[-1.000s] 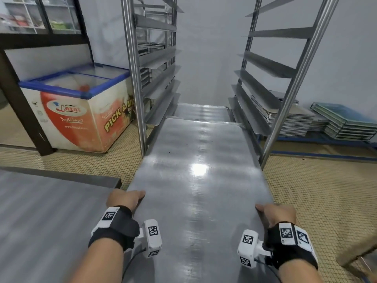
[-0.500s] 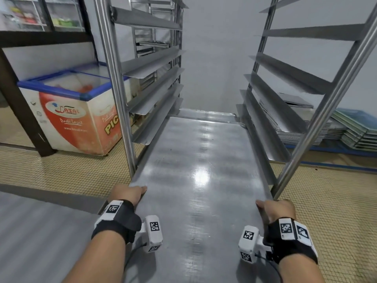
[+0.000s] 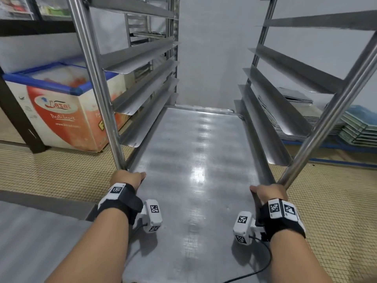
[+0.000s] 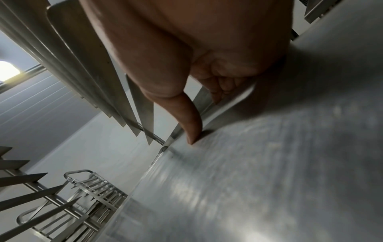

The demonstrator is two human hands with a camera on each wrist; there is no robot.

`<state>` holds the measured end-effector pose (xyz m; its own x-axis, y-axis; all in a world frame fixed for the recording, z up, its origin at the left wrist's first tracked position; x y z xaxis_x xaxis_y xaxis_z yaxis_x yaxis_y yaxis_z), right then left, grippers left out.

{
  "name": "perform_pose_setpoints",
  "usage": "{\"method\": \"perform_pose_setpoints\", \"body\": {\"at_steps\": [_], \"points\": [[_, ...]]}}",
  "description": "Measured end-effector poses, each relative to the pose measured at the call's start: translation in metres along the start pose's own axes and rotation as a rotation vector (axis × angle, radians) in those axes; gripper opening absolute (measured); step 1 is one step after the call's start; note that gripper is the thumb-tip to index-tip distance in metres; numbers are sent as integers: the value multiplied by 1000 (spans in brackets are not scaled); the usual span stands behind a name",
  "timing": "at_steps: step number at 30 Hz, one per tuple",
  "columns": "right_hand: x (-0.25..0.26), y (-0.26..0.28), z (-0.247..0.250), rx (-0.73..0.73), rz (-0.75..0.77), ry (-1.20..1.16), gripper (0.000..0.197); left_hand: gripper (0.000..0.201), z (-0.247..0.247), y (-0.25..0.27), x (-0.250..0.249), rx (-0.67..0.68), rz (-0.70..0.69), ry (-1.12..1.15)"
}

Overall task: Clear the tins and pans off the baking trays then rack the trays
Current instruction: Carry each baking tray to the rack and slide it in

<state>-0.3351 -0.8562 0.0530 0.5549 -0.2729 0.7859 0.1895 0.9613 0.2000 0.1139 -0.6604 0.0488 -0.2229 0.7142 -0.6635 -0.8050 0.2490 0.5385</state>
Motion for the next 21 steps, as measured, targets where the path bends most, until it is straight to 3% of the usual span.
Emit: {"method": "perform_pose_setpoints", "body": {"at_steps": [5,9,11,14,17,21], "points": [[7,14,2,30,-20,-90,75,57,4,10,-3,58,-18,4],[11,38,7,55,-22,-243,60,44,7,31,2,142,-49,48],[16,50,13,57,52,-180,72,60,5,31,3,157,-92,2],[17,72,23,46,137,-92,72,89,5,47,8,151,-208,-207],[11,95,24,83,193,-82,77,92,0,69,20,160,-318,-367],[-5,135,31,91,249,-14,51,86,-4,94,53,172,-396,-531]]}}
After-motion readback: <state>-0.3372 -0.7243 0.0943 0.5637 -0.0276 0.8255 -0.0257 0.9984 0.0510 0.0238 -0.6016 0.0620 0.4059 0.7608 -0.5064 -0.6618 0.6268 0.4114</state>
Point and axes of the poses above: each hand's wrist, its own y-axis away from the middle knuckle, its own z-axis out of the back of the hand, x = y × z, the point moved 10 cm from there along -y, towards the middle knuckle, and after that the axes turned 14 degrees about z, right-handed, at the moved point
